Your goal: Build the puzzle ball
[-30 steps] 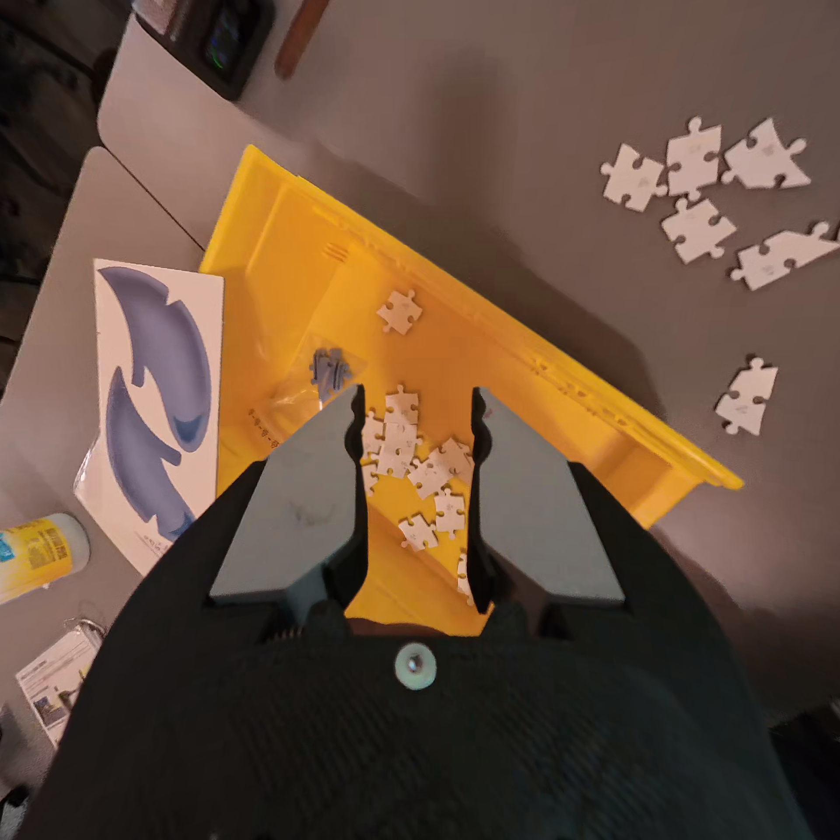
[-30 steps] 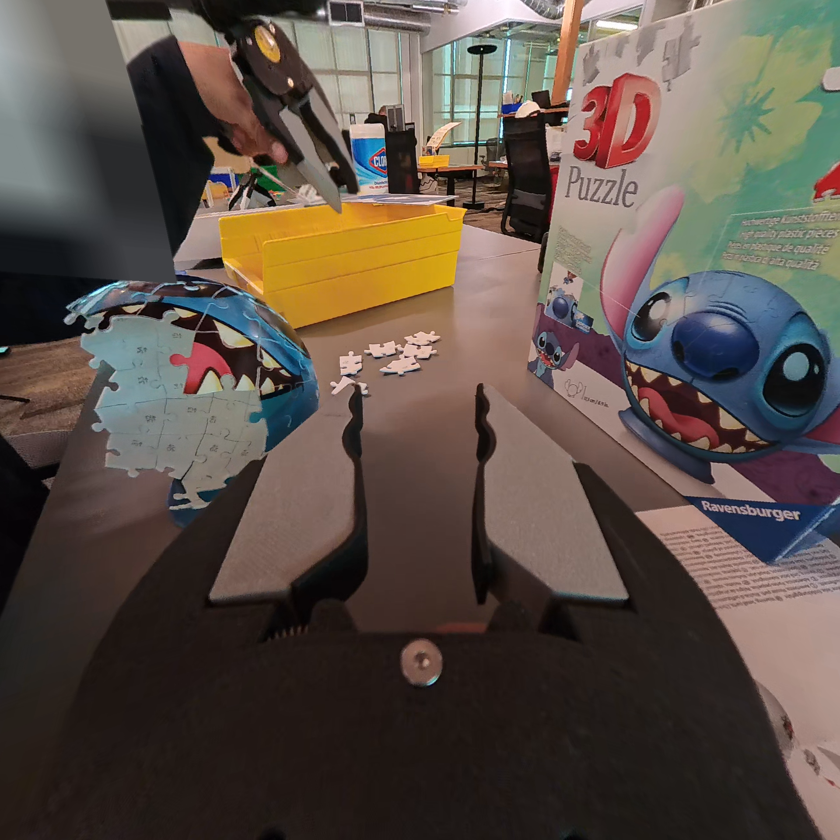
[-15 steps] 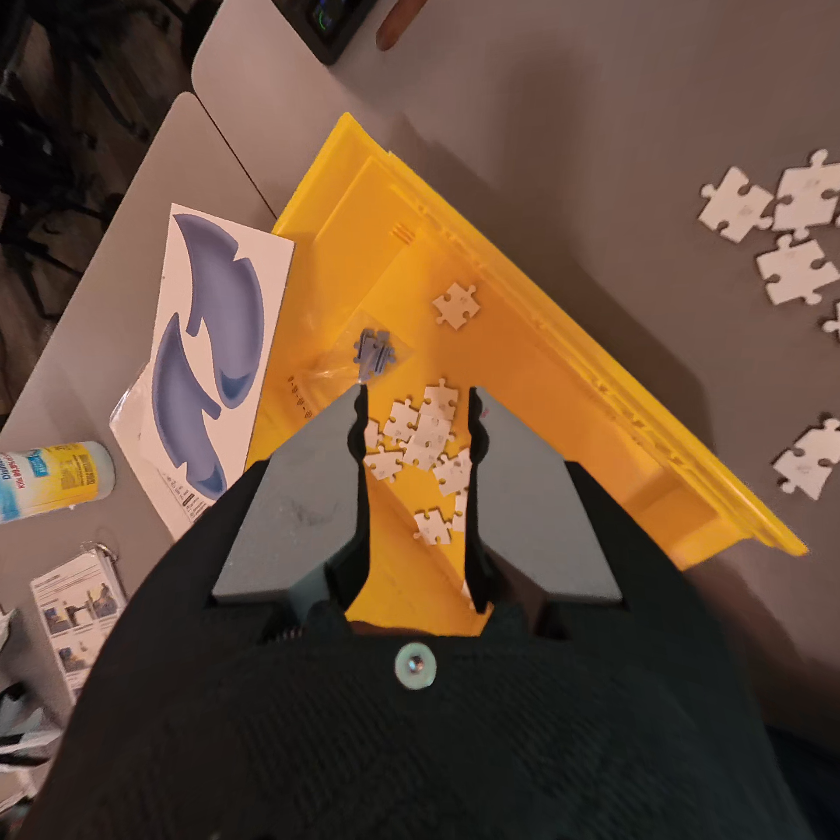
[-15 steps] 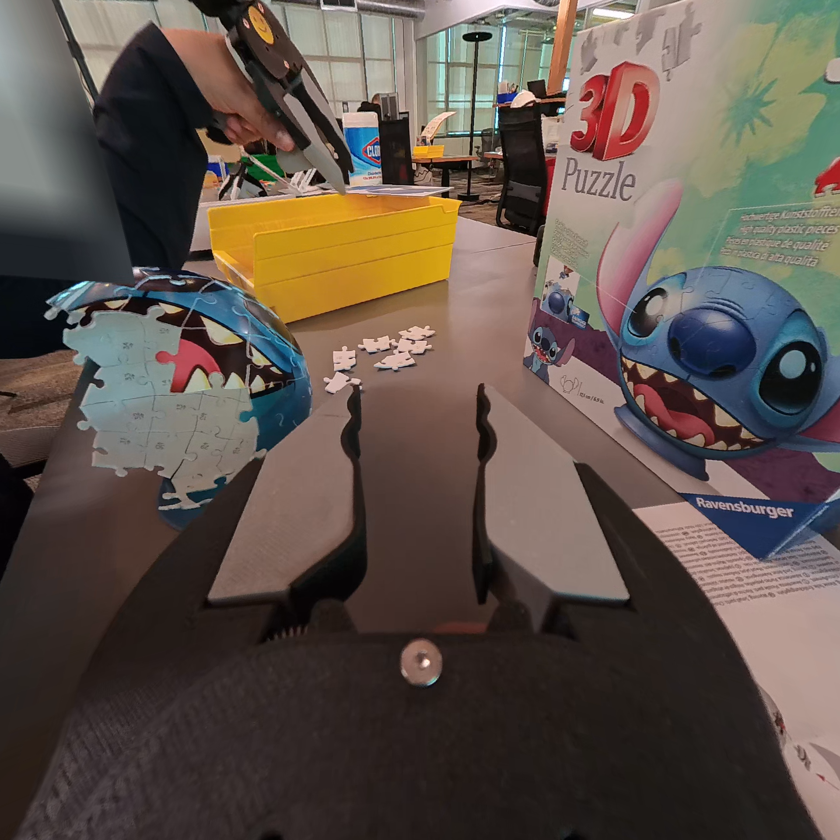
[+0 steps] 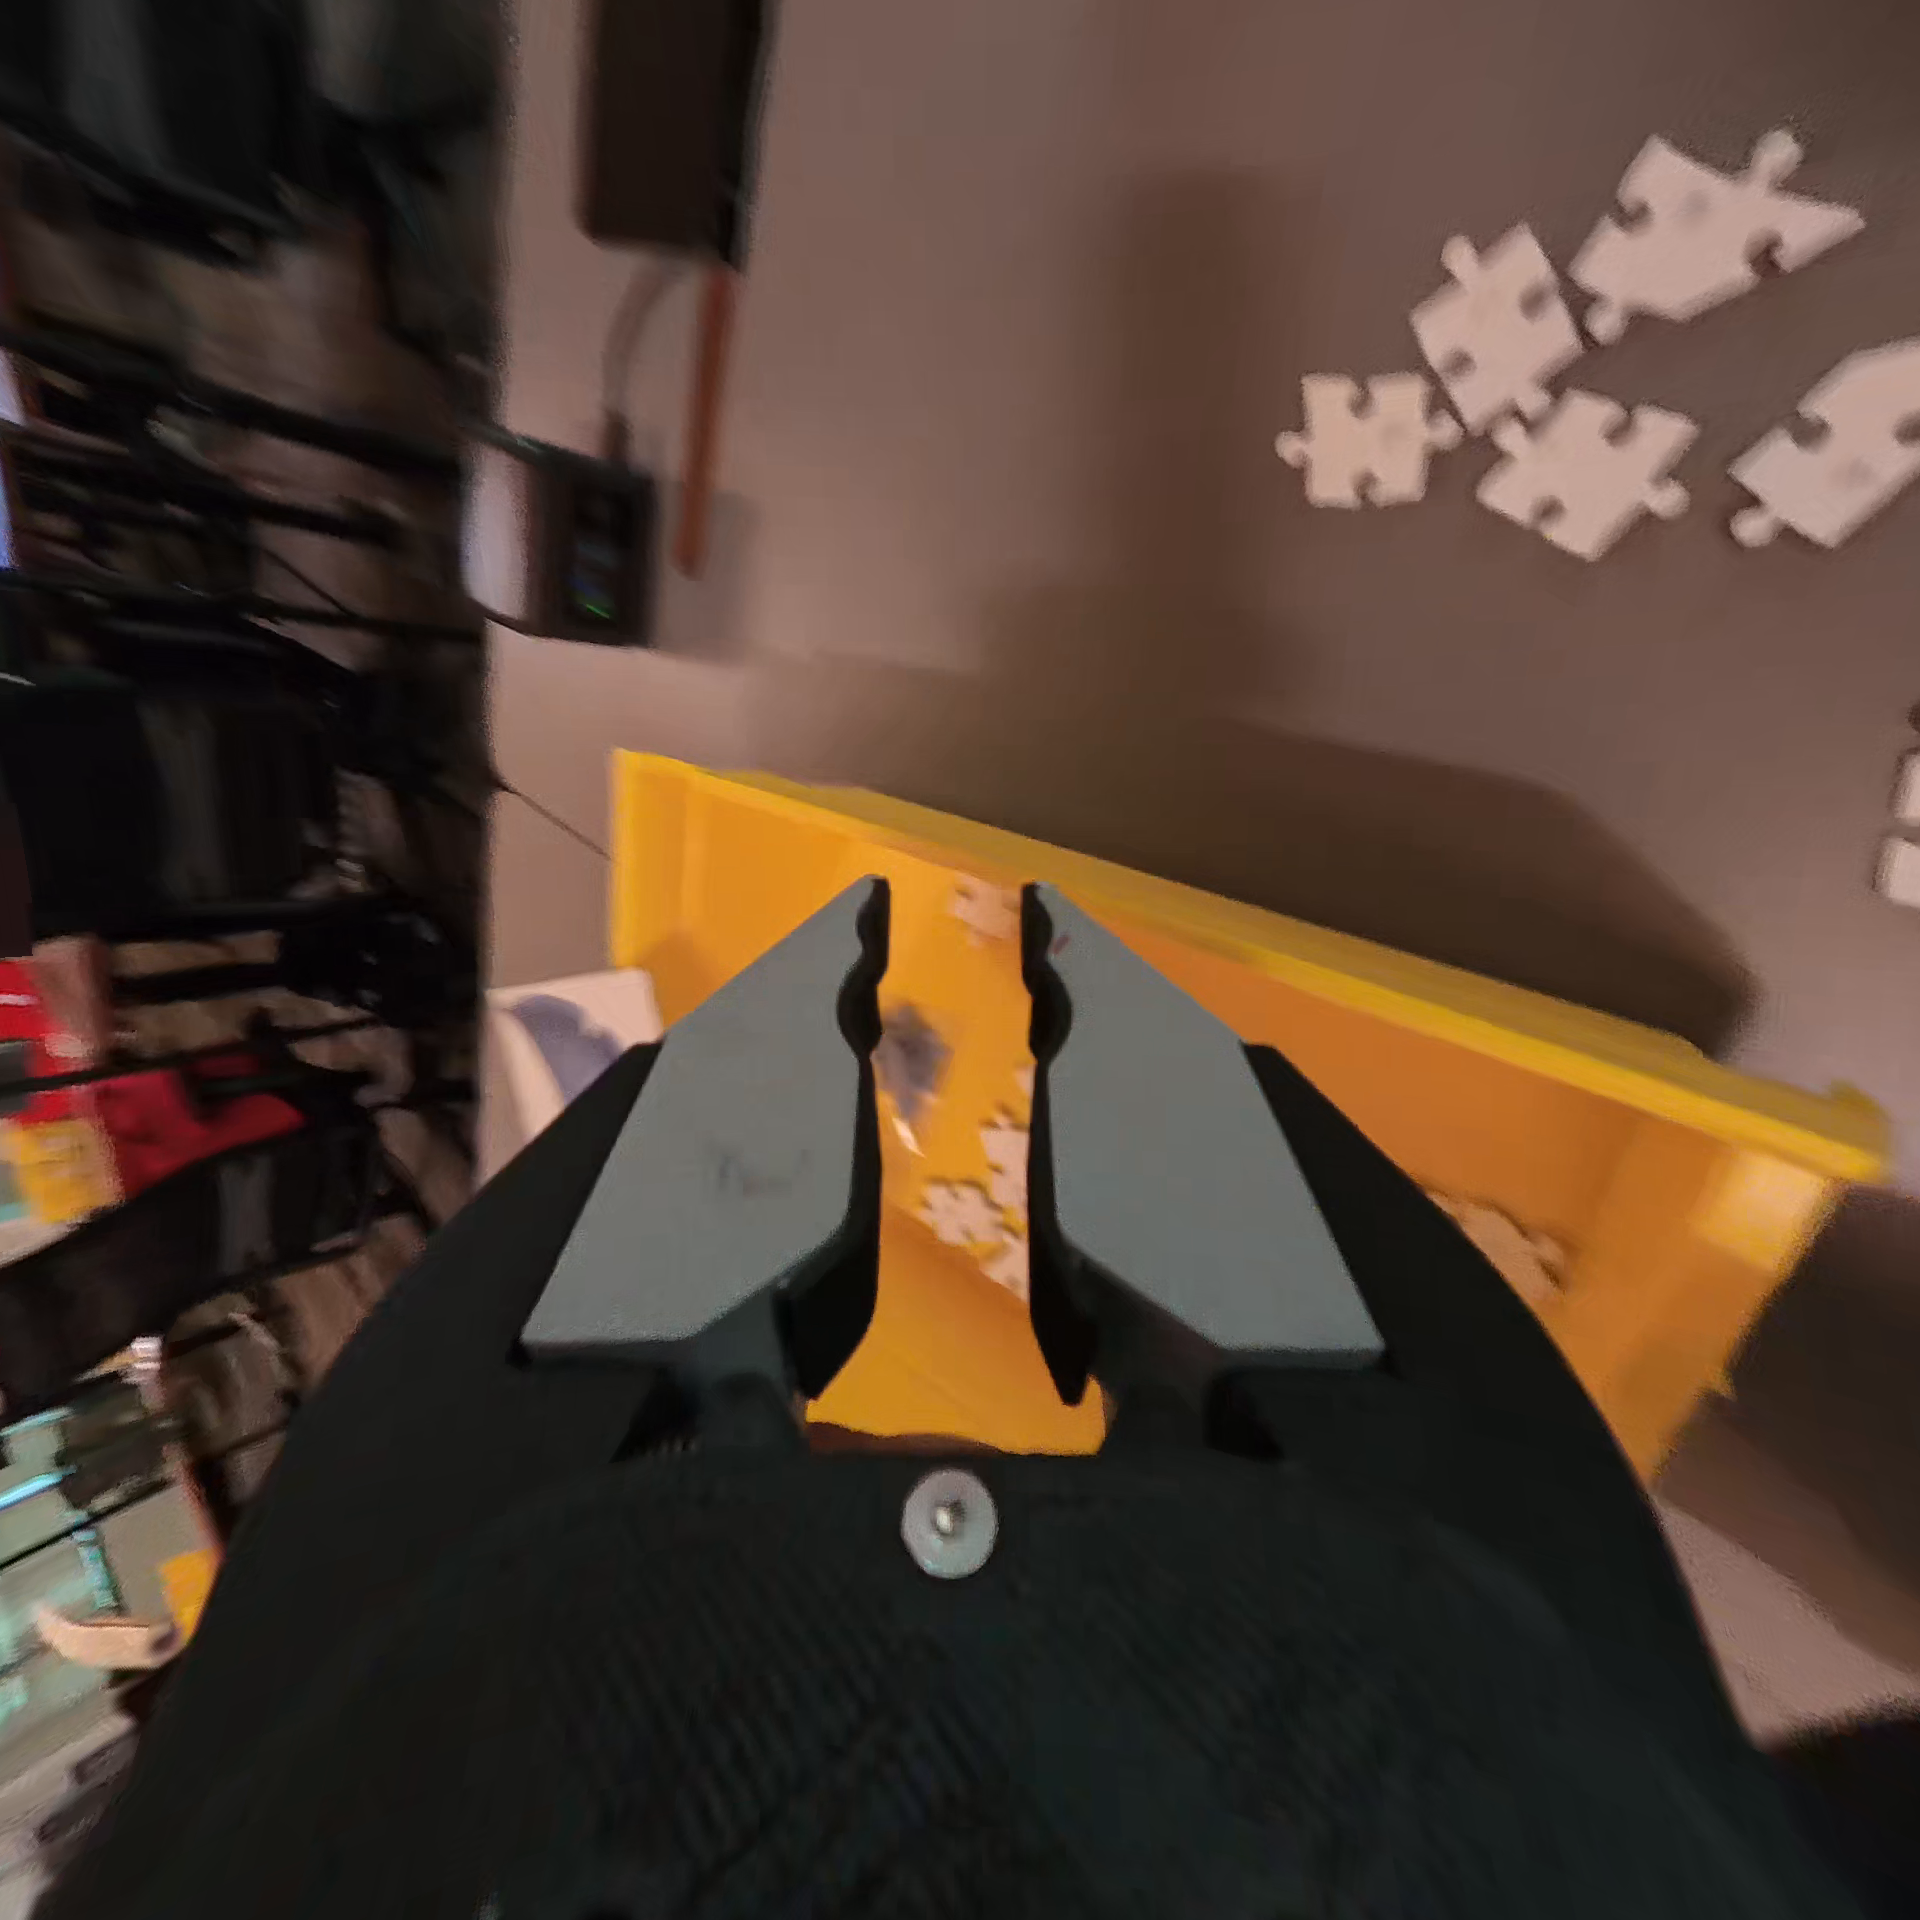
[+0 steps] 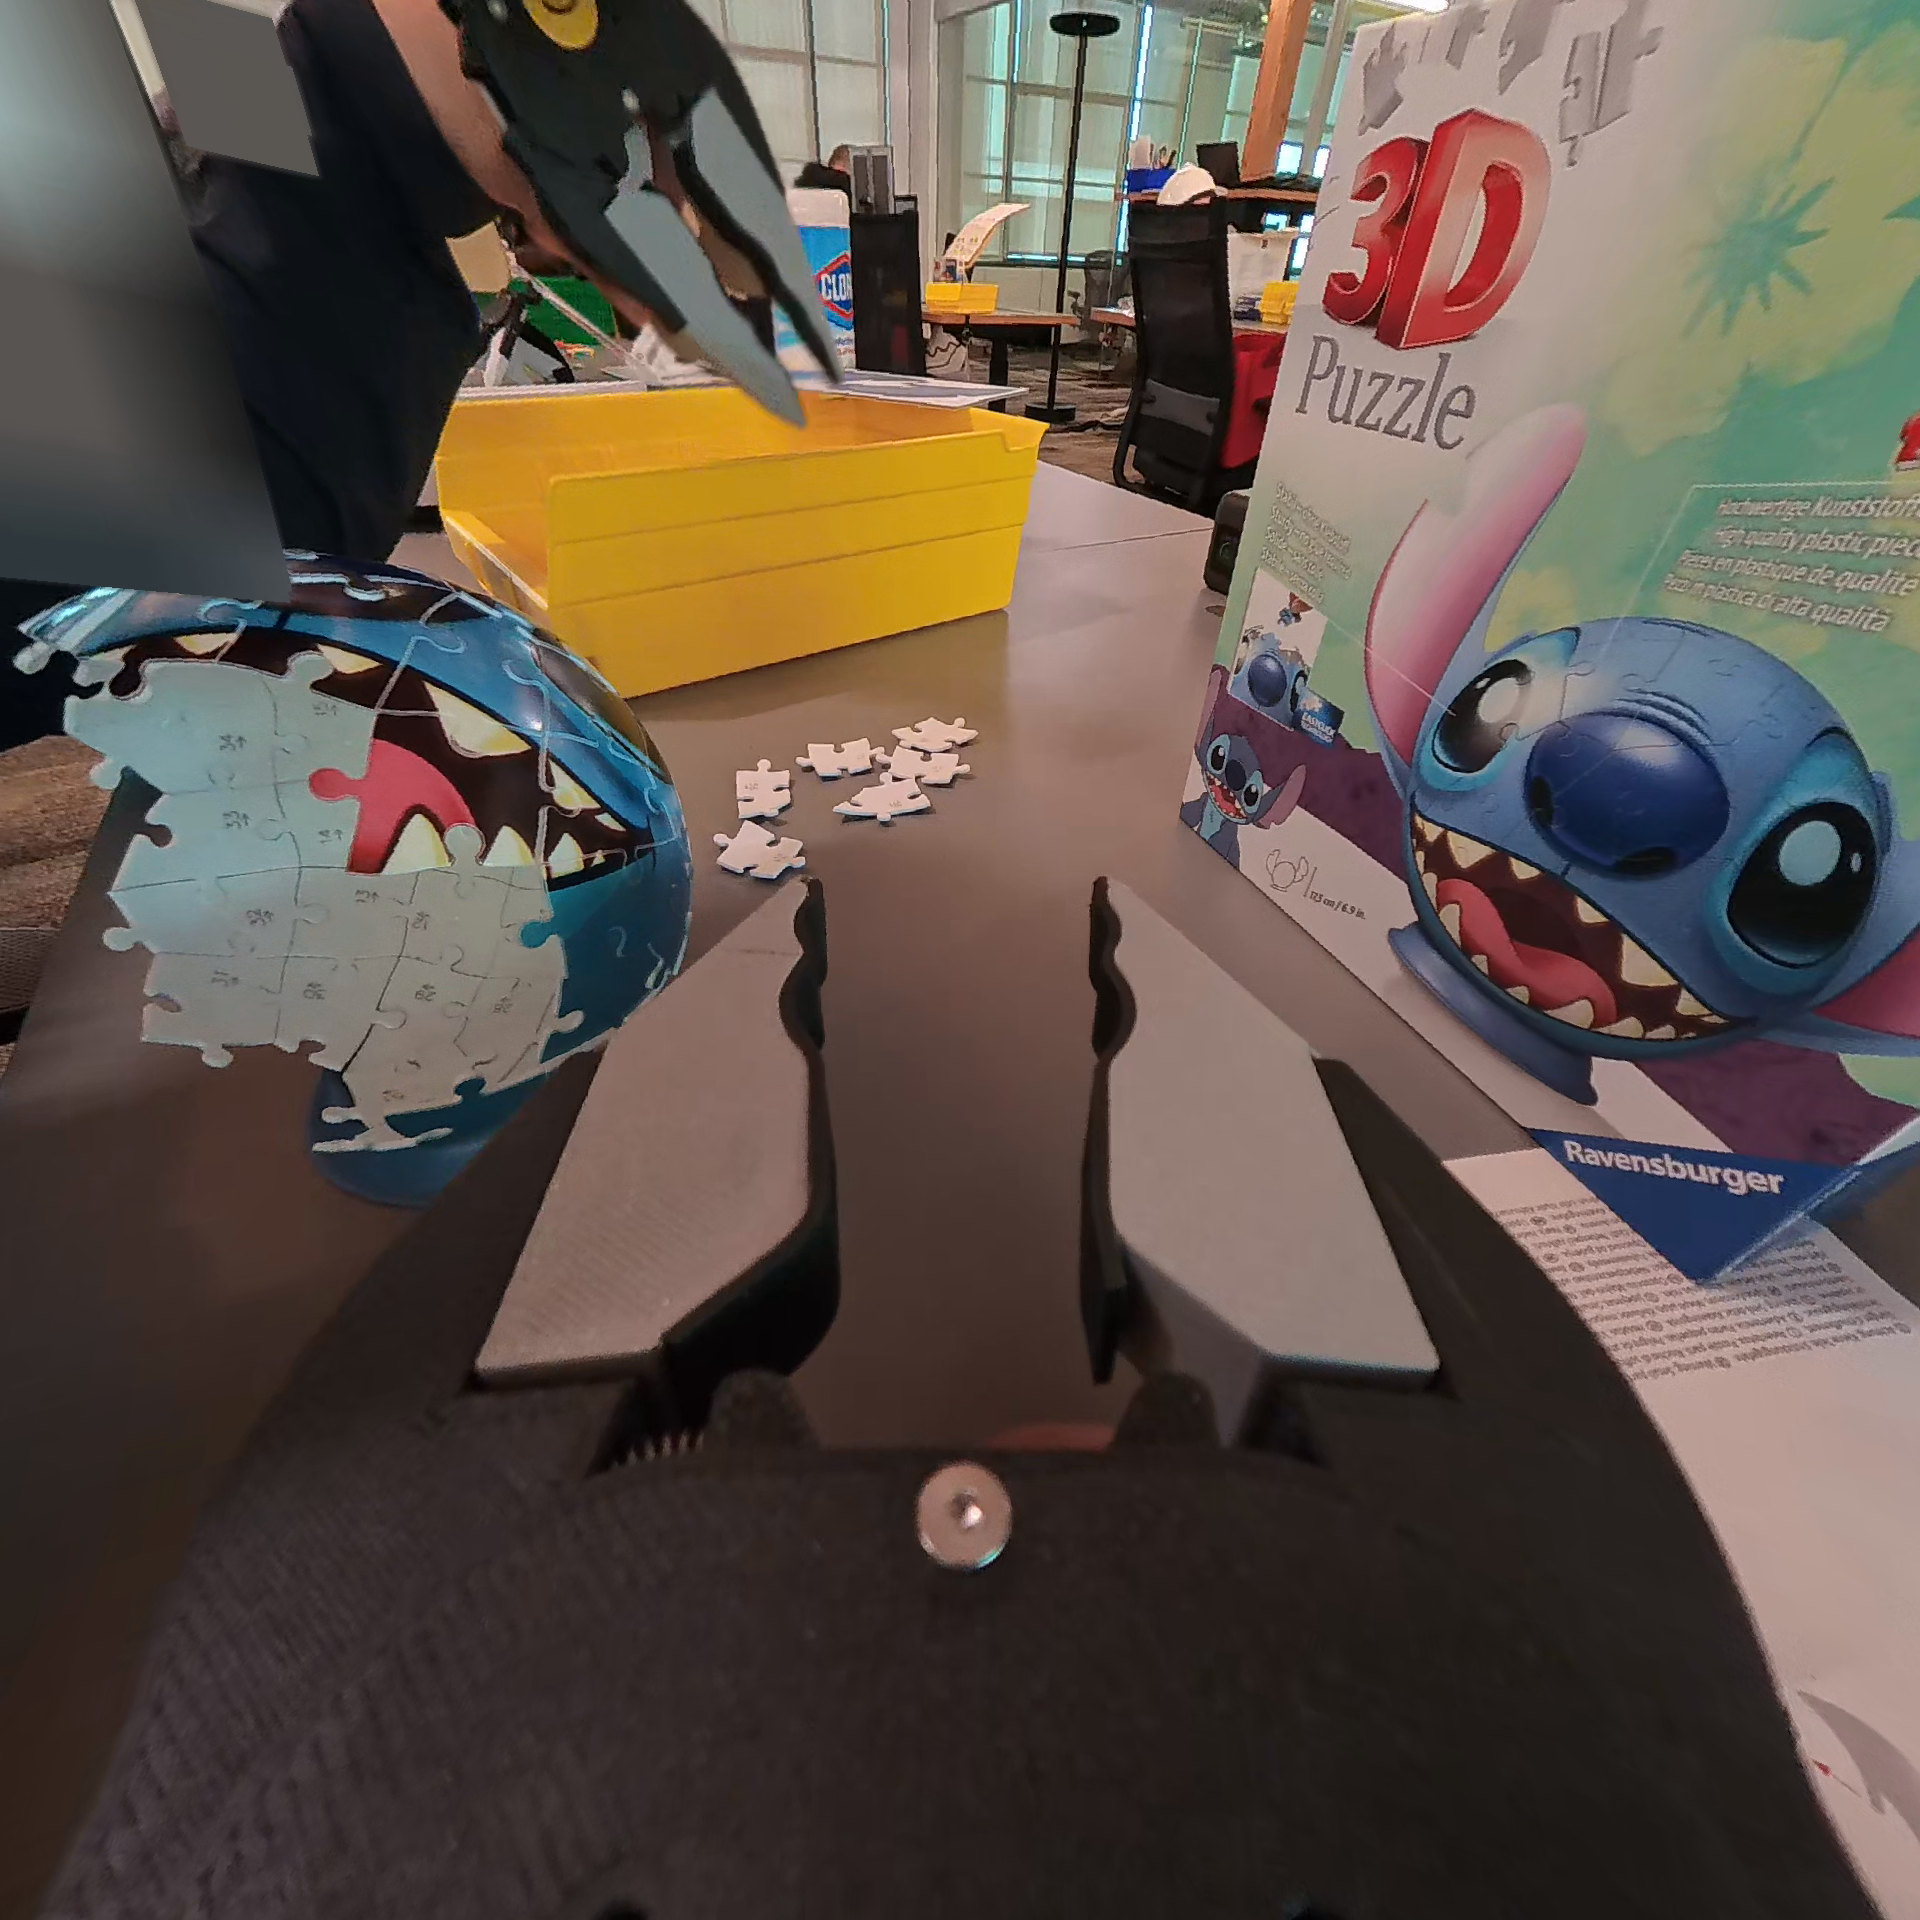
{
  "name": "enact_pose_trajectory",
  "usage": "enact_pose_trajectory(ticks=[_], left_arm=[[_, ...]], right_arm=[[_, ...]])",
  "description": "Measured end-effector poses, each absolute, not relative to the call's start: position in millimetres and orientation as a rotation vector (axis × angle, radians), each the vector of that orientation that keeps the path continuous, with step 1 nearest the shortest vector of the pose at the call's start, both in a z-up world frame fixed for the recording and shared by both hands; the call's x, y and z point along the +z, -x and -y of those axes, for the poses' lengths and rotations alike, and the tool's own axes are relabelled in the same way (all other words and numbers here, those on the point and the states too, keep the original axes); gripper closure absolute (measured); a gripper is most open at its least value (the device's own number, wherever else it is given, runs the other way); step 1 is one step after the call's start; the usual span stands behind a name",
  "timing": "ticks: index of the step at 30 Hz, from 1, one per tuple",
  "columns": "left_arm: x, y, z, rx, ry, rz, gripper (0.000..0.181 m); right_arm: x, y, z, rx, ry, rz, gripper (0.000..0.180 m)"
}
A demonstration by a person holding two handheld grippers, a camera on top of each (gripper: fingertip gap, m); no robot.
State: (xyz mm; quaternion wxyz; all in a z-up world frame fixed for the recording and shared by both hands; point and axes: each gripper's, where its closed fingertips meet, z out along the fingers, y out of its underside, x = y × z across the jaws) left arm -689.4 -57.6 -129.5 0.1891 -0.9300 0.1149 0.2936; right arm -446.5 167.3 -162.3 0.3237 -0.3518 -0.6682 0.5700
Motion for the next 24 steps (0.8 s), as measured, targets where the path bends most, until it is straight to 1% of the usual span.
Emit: enact_pose_trajectory(ticks=[1, 4, 7, 10, 16, 24], left_arm=[[-115.9, 693.4, 50.8, 0.901, 2.525, -0.337, 0.155], [-87.7, 696.9, 42.6, 0.989, 2.356, -0.333, 0.156], [-53.3, 721.3, 50.4, 1.189, 2.224, -0.174, 0.157], [-26.5, 735.2, 59.3, 1.276, 2.108, -0.029, 0.157], [18.6, 748.9, 78.0, 1.254, 1.866, 0.276, 0.164], [49.9, 738.3, 86.5, 0.927, 1.63, 0.419, 0.166]], right_arm=[[-162.2, 446.4, -167.3, 1.497, 0.922, 1.753, 0.132], [-162.2, 446.0, -166.8, 1.497, 0.918, 1.755, 0.132], [-162.4, 445.9, -166.3, 1.497, 0.916, 1.759, 0.132], [-162.2, 445.7, -166.1, 1.5, 0.914, 1.76, 0.132], [-162.4, 445.8, -165.8, 1.498, 0.914, 1.761, 0.131], [-163.1, 446.1, -165.4, 1.492, 0.914, 1.766, 0.131]])
